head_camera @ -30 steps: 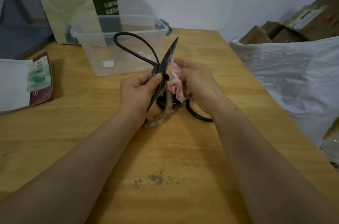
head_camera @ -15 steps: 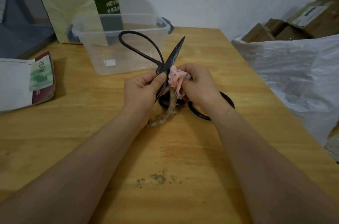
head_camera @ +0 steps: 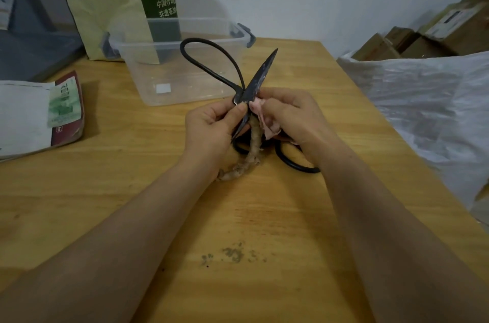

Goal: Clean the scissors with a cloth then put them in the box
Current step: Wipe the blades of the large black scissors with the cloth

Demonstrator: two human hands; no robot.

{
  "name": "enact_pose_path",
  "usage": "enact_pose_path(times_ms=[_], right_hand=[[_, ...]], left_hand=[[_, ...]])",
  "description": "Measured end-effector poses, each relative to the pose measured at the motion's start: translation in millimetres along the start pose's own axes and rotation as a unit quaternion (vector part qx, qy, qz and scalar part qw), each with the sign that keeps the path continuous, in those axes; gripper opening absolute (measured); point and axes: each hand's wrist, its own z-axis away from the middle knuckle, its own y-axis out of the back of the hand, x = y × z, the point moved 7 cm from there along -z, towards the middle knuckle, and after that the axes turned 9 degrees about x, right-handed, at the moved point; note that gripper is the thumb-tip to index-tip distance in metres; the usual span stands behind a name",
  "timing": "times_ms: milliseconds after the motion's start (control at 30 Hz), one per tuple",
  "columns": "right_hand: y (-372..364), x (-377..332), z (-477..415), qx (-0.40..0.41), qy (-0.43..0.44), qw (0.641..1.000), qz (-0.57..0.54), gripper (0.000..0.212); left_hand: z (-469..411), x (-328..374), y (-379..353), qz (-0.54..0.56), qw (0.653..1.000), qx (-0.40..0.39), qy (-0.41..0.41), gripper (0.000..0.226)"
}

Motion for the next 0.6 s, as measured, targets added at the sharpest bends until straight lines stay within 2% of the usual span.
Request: enact_pose_path(times_ms=[67,167,267,333,467,600], right_hand=[[2.3,5.0,-3.3,-0.020,-0.003,1.000,-0.001,0.035],[1.8,0.5,-0.1,-0.042,0.017,0.999,-0.020,0.009],[0.6,0.4,-0.8,-0.036,0.018,0.998,-0.041,0.024],[-2.0,0.2,-0.4,-0.044,0.025,0.998,-0.031,0.015],[1.4,4.2,-2.4,-0.035,0.020,0.999,-0.025,0.010],[8.4,10.5,-5.4,-0.036,0.027,0.998,0.053,0.007]], left_hand=[[1.5,0.2,-2.2,0.005,1.000,-0.009,-0.003,0.015],[1.9,0.8,-3.9,0.001,1.000,-0.014,-0.016,0.015],[2.2,0.1,-3.5,0.004,1.000,-0.013,-0.022,0.018],[1.9,-0.5,-2.6,-0.003,1.000,-0.009,-0.022,0.019],[0.9,-1.4,-0.7,-0.004,1.000,0.000,-0.012,0.017],[0.2,-1.4,2.8,-0.002,1.000,0.014,0.005,0.015]])
